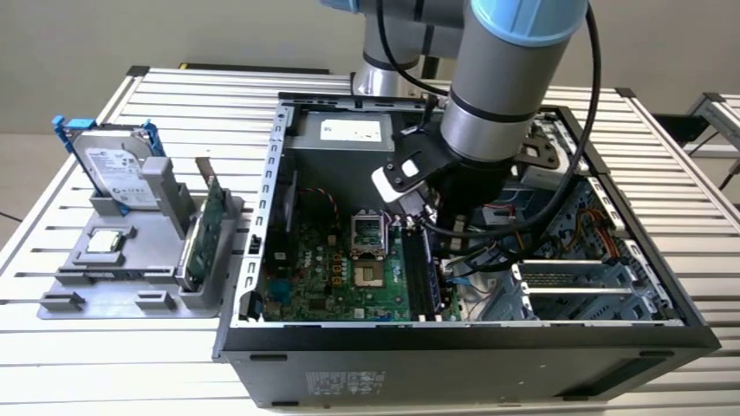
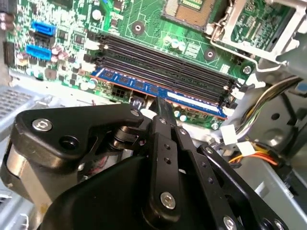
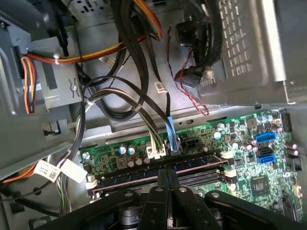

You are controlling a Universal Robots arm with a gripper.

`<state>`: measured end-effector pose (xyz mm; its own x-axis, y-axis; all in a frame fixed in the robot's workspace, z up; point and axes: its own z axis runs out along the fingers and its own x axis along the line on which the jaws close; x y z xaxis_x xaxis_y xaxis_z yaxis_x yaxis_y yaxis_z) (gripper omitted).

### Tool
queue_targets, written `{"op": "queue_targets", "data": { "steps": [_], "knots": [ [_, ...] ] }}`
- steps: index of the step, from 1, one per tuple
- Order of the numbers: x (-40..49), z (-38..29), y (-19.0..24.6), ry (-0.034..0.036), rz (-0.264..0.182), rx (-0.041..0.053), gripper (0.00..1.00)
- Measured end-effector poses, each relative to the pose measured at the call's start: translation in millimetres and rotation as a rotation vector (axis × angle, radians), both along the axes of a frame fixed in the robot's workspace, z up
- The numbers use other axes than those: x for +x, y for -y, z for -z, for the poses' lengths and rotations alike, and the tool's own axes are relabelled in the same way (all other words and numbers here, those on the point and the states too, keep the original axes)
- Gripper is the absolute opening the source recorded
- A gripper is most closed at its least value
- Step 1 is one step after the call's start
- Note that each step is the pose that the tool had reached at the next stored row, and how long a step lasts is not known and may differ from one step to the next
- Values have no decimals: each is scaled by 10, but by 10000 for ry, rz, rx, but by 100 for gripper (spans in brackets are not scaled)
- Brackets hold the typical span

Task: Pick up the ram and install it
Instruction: 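Press down the ram until it locks into place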

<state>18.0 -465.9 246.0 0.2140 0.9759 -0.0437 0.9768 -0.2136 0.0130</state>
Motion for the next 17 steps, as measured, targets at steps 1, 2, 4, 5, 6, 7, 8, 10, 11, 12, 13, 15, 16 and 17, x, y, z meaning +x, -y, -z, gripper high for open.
{"op": "queue_targets", "data": {
  "steps": [1,2,4,5,6,7,8,10,11,12,13,15,16,17],
  "knots": [
    [-1,0,0,0,-142,1,0],
    [-2,1,0,0,-275,2,0],
    [-3,2,0,0,-551,4,0],
    [-4,3,0,0,-685,5,0],
    [-5,4,0,0,-818,7,0],
    [-6,5,0,0,-942,10,0],
    [-6,5,0,0,-1080,13,0],
    [-8,7,0,1,-1343,17,0],
    [-10,8,0,1,-1469,21,0],
    [-11,8,0,0,-1592,23,0],
    [-13,9,0,0,-1710,26,0],
    [-25,9,0,1,-1837,28,0],
    [-30,9,0,1,-1845,29,0],
    [-36,9,0,1,-1852,28,0]
  ]
}}
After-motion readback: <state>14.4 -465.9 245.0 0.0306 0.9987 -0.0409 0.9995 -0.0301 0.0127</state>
